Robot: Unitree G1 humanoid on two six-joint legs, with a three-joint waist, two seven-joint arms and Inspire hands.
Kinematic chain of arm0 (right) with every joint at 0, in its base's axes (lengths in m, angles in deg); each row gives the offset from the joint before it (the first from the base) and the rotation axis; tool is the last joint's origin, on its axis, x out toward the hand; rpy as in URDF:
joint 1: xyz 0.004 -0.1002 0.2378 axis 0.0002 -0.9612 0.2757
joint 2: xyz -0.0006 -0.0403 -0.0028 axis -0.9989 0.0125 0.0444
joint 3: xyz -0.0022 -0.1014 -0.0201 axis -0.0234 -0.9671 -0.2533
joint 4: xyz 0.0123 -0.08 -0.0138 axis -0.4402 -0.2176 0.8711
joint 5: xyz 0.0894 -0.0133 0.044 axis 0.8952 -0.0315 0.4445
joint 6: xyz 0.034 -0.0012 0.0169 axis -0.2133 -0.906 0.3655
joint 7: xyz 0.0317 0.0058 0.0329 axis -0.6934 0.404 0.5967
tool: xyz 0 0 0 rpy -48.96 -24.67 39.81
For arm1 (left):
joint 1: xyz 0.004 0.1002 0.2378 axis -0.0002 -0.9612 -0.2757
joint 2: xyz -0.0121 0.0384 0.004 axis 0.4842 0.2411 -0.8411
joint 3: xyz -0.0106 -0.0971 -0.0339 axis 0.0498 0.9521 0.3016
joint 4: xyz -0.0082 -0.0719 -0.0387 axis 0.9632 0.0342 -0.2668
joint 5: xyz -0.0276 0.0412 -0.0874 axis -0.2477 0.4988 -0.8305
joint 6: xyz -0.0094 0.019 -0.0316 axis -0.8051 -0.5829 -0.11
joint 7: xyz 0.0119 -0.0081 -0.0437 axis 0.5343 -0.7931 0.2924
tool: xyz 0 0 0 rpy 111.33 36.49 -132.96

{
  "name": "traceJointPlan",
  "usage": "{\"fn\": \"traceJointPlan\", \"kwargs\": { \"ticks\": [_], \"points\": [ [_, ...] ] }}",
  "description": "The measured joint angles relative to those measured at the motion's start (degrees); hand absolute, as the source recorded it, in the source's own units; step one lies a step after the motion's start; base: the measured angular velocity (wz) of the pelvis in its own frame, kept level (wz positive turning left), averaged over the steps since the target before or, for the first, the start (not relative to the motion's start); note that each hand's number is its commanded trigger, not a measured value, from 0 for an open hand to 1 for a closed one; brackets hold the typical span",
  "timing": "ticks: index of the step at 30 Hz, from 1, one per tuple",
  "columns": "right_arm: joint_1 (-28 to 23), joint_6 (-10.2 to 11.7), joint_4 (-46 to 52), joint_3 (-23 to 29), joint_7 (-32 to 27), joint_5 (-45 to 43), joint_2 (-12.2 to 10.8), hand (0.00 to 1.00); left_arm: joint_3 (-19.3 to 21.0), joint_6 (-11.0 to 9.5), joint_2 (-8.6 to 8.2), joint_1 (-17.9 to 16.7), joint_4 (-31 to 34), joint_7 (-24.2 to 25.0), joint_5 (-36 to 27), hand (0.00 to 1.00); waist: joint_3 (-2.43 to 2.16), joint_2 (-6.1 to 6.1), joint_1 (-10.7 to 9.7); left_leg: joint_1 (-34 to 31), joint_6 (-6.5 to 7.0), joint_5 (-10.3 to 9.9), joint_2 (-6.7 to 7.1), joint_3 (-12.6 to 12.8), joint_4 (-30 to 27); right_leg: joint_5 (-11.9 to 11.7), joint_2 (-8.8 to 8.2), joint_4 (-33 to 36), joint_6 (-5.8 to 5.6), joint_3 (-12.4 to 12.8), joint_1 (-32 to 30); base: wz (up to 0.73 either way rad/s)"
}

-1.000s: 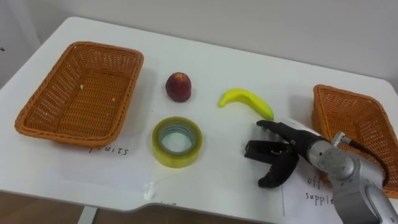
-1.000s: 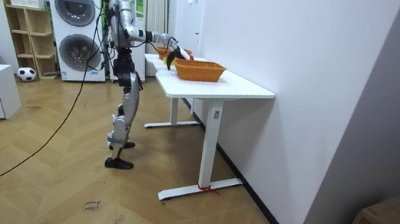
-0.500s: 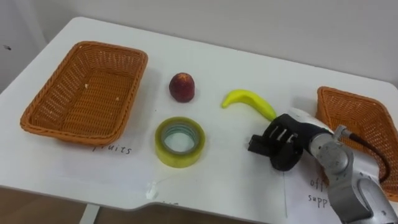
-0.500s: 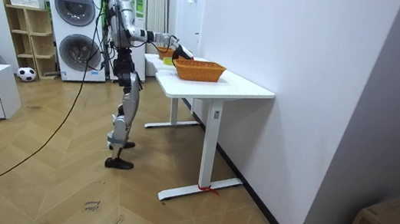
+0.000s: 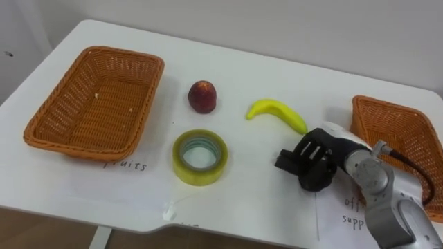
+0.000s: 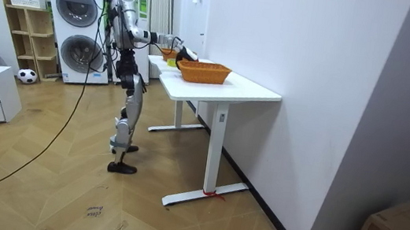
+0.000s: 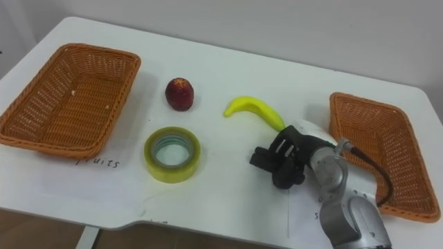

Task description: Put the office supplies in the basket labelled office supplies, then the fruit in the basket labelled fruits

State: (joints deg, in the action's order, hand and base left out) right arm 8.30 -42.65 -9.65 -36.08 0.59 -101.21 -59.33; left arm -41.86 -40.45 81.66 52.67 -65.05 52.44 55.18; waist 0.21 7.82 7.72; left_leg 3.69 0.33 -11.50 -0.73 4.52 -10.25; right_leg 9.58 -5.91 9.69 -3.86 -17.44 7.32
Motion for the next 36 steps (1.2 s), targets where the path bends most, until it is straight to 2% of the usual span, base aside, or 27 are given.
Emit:
{"fn": "traceJointPlan", "kwargs": {
  "ticks": [4, 8, 11, 13, 17, 25, 30, 36],
  "points": [
    [-0.1, 0.6, 0.3, 0.6, -0.4, 2.1, 0.1, 1.0, -0.3, -0.3, -0.03, 0.0, -0.1, -0.3, 0.0, 0.0, 0.07, -0.11, 0.0, 0.0, 0.0, 0.0, -0.01, 0.0, 0.0, 0.0, -0.01, 0.0, 0.0, 0.0, -0.1, 0.0],
    [-0.3, 1.3, 0.9, 2.8, -0.3, 6.5, 0.4, 1.0, -1.2, -0.9, -0.19, 0.0, 0.0, -0.3, -1.1, 0.0, 0.37, -0.8, -0.3, 0.0, 0.0, 0.0, -0.06, 0.3, 0.2, 0.0, 0.04, 0.0, 0.0, 0.4, -0.4, -0.04],
    [-0.8, 1.8, 2.4, 4.0, 0.1, 10.0, 0.7, 1.0, -1.6, -1.5, -0.28, -0.1, -0.2, -0.3, -1.2, 0.0, 0.16, -1.56, -1.2, 0.1, -0.01, 0.0, -0.04, 0.4, 0.6, 0.0, 0.05, 0.0, 0.0, 0.5, -0.5, -0.01],
    [-1.1, 2.4, 2.7, 4.9, 0.6, 13.1, 1.0, 1.0, -1.5, -2.4, -0.24, -0.1, -0.3, -0.3, -1.6, 0.0, 0.0, -1.67, -1.5, 0.3, -0.01, 0.0, -0.02, 0.7, 0.6, 0.0, 0.02, 0.0, 0.0, 0.7, -0.5, -0.06],
    [-1.6, 2.6, 4.2, 5.6, 2.7, 18.0, 1.0, 1.0, -1.1, -3.6, -0.3, -0.3, -1.2, -0.3, -2.1, 0.0, 0.0, -1.68, -1.5, 0.7, -0.01, 0.0, -0.02, 1.2, 0.8, 0.0, 0.02, -0.1, -0.01, 1.6, -0.5, -0.06],
    [-2.6, 7.4, 7.8, 5.7, 1.5, 29.4, 0.3, 1.0, 0.9, -5.0, -0.25, -1.5, -3.6, -0.3, -2.1, 0.0, 0.24, -2.02, -1.4, 1.1, -0.01, 0.0, 0.08, 1.0, 0.8, 0.0, -0.07, -0.2, 0.0, 1.7, 0.1, 0.02],
    [-2.6, 8.6, 7.9, 6.3, -0.2, 33.5, -0.1, 1.0, 1.3, -5.2, -0.43, -2.2, -4.7, -0.3, -2.1, 0.0, 0.44, -2.31, -1.4, 0.9, -0.01, 0.0, 0.07, 0.9, 0.7, 0.0, -0.07, -0.2, -0.01, 1.6, 0.0, 0.02],
    [-2.6, 9.3, 9.2, 8.2, -2.5, 40.2, -0.1, 1.0, 1.9, -5.2, -1.37, -3.4, -4.8, -0.4, -2.1, 0.0, 0.29, -2.18, -1.5, 0.8, 0.0, 0.0, 0.03, 1.3, 0.6, 0.0, -0.07, -0.1, -0.01, 1.6, 0.1, -0.02]
  ]
}}
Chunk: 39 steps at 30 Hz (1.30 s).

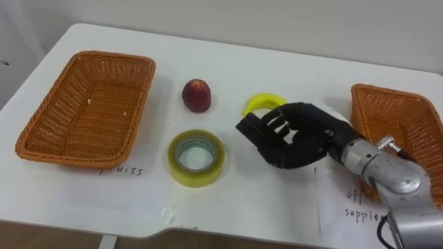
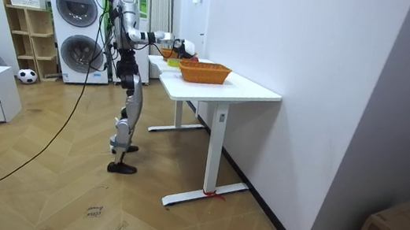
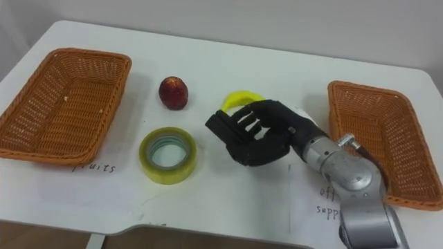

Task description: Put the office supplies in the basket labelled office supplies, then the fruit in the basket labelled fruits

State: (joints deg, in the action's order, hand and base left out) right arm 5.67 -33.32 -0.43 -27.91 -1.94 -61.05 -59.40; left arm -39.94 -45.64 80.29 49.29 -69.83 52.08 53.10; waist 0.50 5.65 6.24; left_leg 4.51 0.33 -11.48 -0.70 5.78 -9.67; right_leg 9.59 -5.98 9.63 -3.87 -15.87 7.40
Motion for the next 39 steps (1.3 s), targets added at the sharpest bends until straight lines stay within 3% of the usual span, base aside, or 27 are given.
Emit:
{"fn": "traceJointPlan", "kwargs": {
  "ticks": [7, 17, 24, 32, 35, 39],
  "points": [
    [0.0, 2.0, 0.0, 1.4, -4.7, 11.7, -0.2, 1.0, 0.0, -0.2, -0.08, -0.1, 0.2, 0.0, 0.0, 0.0, 0.0, -0.07, -0.2, 0.2, 0.0, 0.0, -0.05, 0.4, -0.3, 0.0, 0.0, 0.0, 0.0, 0.1, 0.2, -0.02],
    [0.1, 3.0, 0.0, 2.8, -11.3, 18.4, 0.1, 1.0, 0.0, -0.2, -0.09, -0.3, 0.3, 0.0, 0.1, 0.0, 0.03, -0.2, -2.1, 0.1, -0.01, 0.0, -0.04, 0.3, -0.5, 0.0, 0.0, 0.0, 0.0, 0.0, 0.4, 0.0],
    [0.1, 3.2, -0.1, 6.4, -15.3, 20.0, 1.8, 1.0, 0.2, -0.1, -0.04, -2.4, 1.2, 0.0, 2.8, 0.0, -0.24, -0.43, -3.7, 0.2, -0.01, 0.0, -0.03, 0.3, -0.5, 0.0, 0.01, 0.0, 0.0, 0.1, 0.4, 0.0],
    [0.0, 3.6, -1.1, 10.3, -18.5, 21.6, 1.8, 1.0, 2.7, 0.3, -0.11, -4.1, 0.6, 0.0, 2.8, 0.0, -0.62, -0.56, -5.2, 0.2, -0.01, 0.0, -0.22, 1.4, -0.4, 0.0, 0.05, -0.1, 0.0, 0.1, 0.0, -0.05],
    [0.0, 3.6, -1.8, 10.8, -19.1, 21.9, 1.8, 1.0, 3.3, 0.7, -0.69, -5.0, 0.6, 0.0, 2.8, 0.0, -0.98, -0.5, -6.2, 0.3, -0.01, 0.0, -0.23, 1.5, -0.4, 0.0, 0.05, 0.0, 0.0, 0.1, 0.0, -0.01],
    [0.0, 3.6, -2.9, 13.2, -20.3, 23.1, 1.9, 1.0, 4.3, 1.0, -1.3, -5.4, 0.6, -0.7, 2.8, 0.0, -1.05, -0.27, -6.8, 0.4, -0.01, 0.0, -0.26, 1.6, -0.4, 0.0, 0.05, 0.0, 0.01, 0.1, 0.1, 0.0]
  ]
}}
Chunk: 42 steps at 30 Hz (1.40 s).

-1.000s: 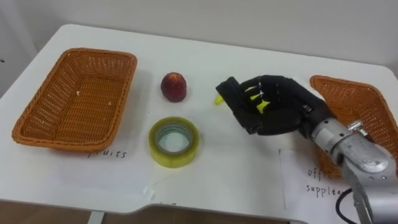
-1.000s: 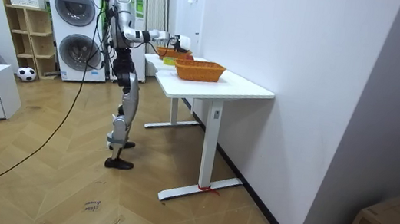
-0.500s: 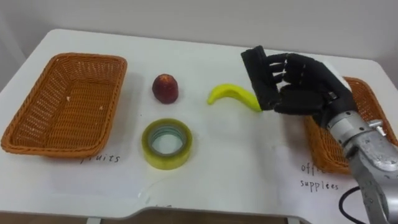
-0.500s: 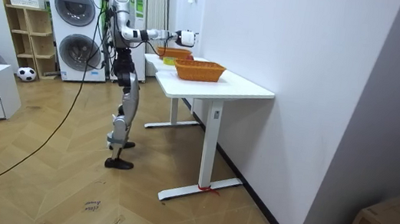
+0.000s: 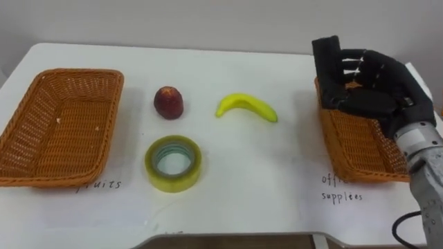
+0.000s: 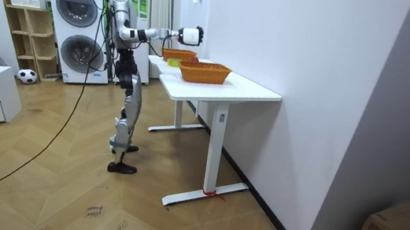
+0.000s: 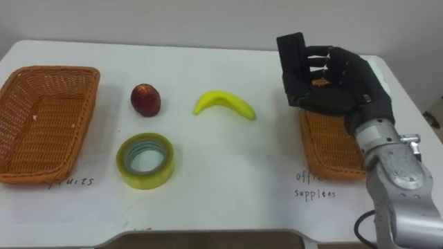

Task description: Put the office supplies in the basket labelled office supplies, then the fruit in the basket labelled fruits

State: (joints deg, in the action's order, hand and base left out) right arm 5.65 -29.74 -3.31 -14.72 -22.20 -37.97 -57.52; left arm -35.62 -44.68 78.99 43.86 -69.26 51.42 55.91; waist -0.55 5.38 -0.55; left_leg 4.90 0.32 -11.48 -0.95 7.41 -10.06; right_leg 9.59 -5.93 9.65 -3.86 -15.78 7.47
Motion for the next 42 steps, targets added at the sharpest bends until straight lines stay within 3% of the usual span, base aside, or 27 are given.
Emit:
{"fn": "traceJointPlan", "kwargs": {
  "ticks": [6, 16, 30, 42],
  "points": [
    [0.0, 0.1, -4.2, 2.5, -2.0, 1.2, 0.8, 1.0, 1.1, 0.1, 0.04, -0.3, -0.5, -0.2, -0.1, 0.0, 0.48, 0.7, -0.9, 0.0, -0.01, 0.0, -0.04, 0.2, 0.0, 0.0, 0.01, 0.1, 0.0, 0.0, 0.0, 0.0],
    [0.0, 0.1, -6.6, 3.6, -7.6, 1.5, 0.8, 1.0, 1.4, 0.1, 0.04, -0.3, -0.8, -0.2, -0.2, 0.0, 0.56, 0.7, -1.5, 0.7, -0.03, 0.0, -0.09, 0.4, 0.3, 0.0, 0.01, 0.0, 0.0, 0.0, 0.4, 0.0],
    [-1.1, 0.1, -6.7, 5.7, -12.5, 1.5, 0.8, 1.0, 3.5, 0.1, -0.04, -0.7, 2.1, -0.3, -0.1, 0.0, 0.31, 0.37, -2.3, 0.8, -0.03, 0.0, -0.16, 0.8, 0.4, 0.0, 0.05, 0.0, 0.0, 0.0, 0.3, 0.0],
    [-2.0, 0.0, -9.1, 5.7, -12.4, 1.4, 0.8, 1.0, 3.5, 0.1, -0.04, -1.1, 2.0, -0.6, -0.2, 0.0, 0.22, 0.79, -2.3, 0.8, -0.03, 0.0, -0.17, 1.0, 0.4, 0.0, 0.04, 0.1, 0.01, 0.1, 0.3, 0.0]
  ]
}}
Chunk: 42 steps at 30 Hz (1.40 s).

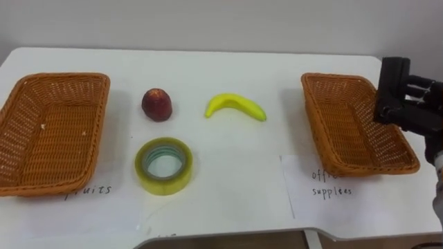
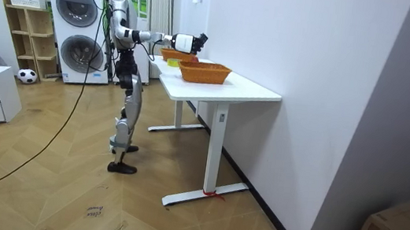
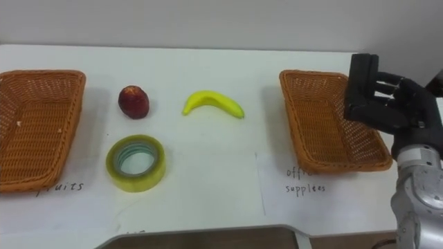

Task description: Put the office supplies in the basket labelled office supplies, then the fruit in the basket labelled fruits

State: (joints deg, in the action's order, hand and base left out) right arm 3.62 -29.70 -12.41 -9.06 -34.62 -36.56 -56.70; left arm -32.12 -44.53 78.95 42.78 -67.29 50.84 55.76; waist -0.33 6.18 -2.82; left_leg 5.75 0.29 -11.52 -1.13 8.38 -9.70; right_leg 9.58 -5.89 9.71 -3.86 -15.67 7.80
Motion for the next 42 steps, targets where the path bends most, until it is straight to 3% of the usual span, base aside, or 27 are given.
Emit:
{"fn": "traceJointPlan", "kwargs": {
  "ticks": [1, 2, 4, 5, 6, 7, 42],
  "points": [
    [0.0, 0.0, 0.0, 0.0, 0.1, -0.1, 0.0, 1.0, 0.0, 0.0, 0.0, 0.0, -0.1, 0.0, 0.0, 0.0, 0.02, 0.08, 0.0, 0.0, 0.0, 0.0, 0.0, 0.0, 0.0, 0.0, 0.0, 0.0, 0.0, 0.1, 0.0, 0.0],
    [0.0, 0.0, 0.0, 0.0, 0.1, -0.3, 0.0, 0.91, 0.0, 0.0, 0.0, -0.1, -0.1, 0.0, 0.0, 0.0, 0.04, 0.13, 0.0, 0.0, 0.0, 0.0, 0.0, 0.1, 0.0, 0.0, 0.0, 0.0, 0.0, 0.1, 0.0, 0.0],
    [0.0, 0.0, 0.0, 0.0, 0.5, -1.0, 0.0, 0.4, 0.0, 0.0, -0.01, -0.1, -0.1, 0.0, 0.0, 0.0, 0.01, 0.28, 0.2, 0.0, 0.0, 0.0, 0.0, 0.3, 0.0, 0.0, 0.01, 0.0, 0.0, 0.4, -0.2, -0.06],
    [0.0, 0.0, 0.0, -0.1, 0.7, -1.1, 0.0, 0.31, 0.0, 0.0, -0.01, -0.1, -0.1, 0.0, 0.0, 0.0, 0.01, 0.28, 0.2, 0.0, 0.0, 0.0, 0.0, 0.4, 0.0, 0.0, 0.01, 0.0, 0.0, 0.6, -0.3, -0.07],
    [0.0, 0.0, 0.0, -0.2, 0.9, -1.1, 0.0, 0.09, 0.0, 0.0, -0.01, -0.1, -0.1, 0.0, 0.0, 0.0, 0.03, 0.32, 0.2, 0.0, 0.0, 0.0, 0.0, 0.5, 0.0, 0.0, 0.01, 0.0, 0.0, 0.6, -0.3, -0.05],
    [0.0, 0.0, 0.0, -0.2, 1.3, -1.2, 0.0, 0.0, 0.0, 0.1, 0.0, -0.1, -0.1, 0.0, 0.0, 0.0, 0.04, 0.33, 0.2, 0.0, 0.0, 0.0, 0.0, 0.6, 0.1, 0.0, 0.01, 0.0, 0.01, 0.7, -0.4, -0.04],
    [0.0, -0.1, -0.1, -0.3, 3.3, -2.9, 0.0, 0.0, 0.0, 0.7, -0.59, 0.0, -0.1, 0.0, 0.0, 0.0, 0.12, 0.02, 0.2, -0.1, 0.0, 0.0, -0.01, 0.9, 0.4, 0.0, 0.03, 0.0, 0.01, 1.2, -0.9, 0.0]
  ]
}}
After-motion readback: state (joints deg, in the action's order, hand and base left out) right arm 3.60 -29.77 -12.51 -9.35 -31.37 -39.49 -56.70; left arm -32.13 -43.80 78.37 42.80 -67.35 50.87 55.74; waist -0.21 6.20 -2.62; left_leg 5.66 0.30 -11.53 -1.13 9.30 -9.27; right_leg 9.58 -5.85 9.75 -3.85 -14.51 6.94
